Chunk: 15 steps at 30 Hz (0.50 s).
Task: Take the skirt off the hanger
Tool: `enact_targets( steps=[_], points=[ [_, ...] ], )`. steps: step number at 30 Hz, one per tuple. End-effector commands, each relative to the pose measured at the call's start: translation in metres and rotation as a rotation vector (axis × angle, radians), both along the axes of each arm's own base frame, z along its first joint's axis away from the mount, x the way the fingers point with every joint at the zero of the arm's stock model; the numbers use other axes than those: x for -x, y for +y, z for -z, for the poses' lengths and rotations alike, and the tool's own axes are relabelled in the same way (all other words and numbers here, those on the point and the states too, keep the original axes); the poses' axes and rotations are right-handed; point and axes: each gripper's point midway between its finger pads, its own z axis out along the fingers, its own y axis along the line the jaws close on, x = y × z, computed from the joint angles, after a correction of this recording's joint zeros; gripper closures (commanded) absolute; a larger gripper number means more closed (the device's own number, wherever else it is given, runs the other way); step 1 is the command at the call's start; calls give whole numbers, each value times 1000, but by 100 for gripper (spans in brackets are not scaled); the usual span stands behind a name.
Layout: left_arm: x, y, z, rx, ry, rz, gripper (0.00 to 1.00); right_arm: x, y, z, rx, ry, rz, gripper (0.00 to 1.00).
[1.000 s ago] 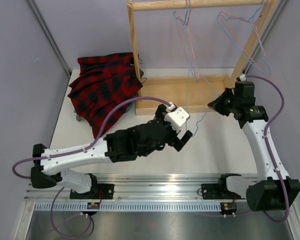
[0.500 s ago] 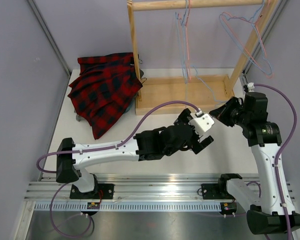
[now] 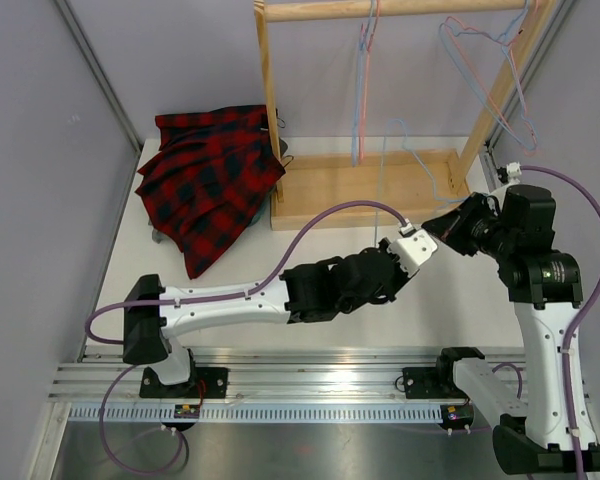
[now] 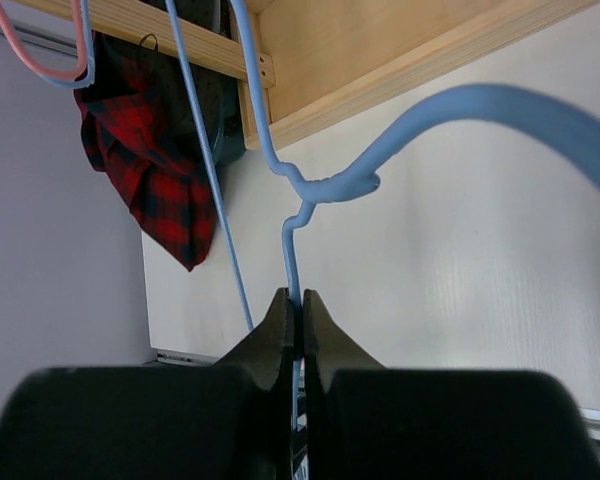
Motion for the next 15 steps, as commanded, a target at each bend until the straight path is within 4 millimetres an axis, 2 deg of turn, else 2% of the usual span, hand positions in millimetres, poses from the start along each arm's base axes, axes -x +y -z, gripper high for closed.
enact_targets(
  steps=[1,3,5,6,7,8,9,10,12,13,15],
  points=[
    [9,-3,-24,67,7,47,100,18,17,-33,-65,-70,-88,100],
    [19,0,-37,88,20,93,100,20,15,-37,-46,-88,-85,45],
    [27,9,-43,80,48,128,100,20,10,-45,-5,-122,-78,6],
    [30,13,-43,70,56,136,100,21,8,-48,5,-131,-71,1],
    [34,19,-36,43,81,143,100,21,7,-51,21,-143,-76,0],
    [37,23,-34,34,95,151,100,24,8,-63,23,-176,-85,1],
    [41,31,-38,41,103,158,100,25,9,-69,24,-194,-96,0],
    [45,38,-24,14,137,157,100,28,12,-76,22,-217,-123,1],
    [56,51,-26,28,181,184,100,42,23,-99,17,-307,-210,0],
    [63,60,-13,-16,215,195,100,48,25,-108,21,-344,-238,0],
    [85,69,-7,-36,292,281,100,63,31,-128,35,-419,-297,1]
  ],
)
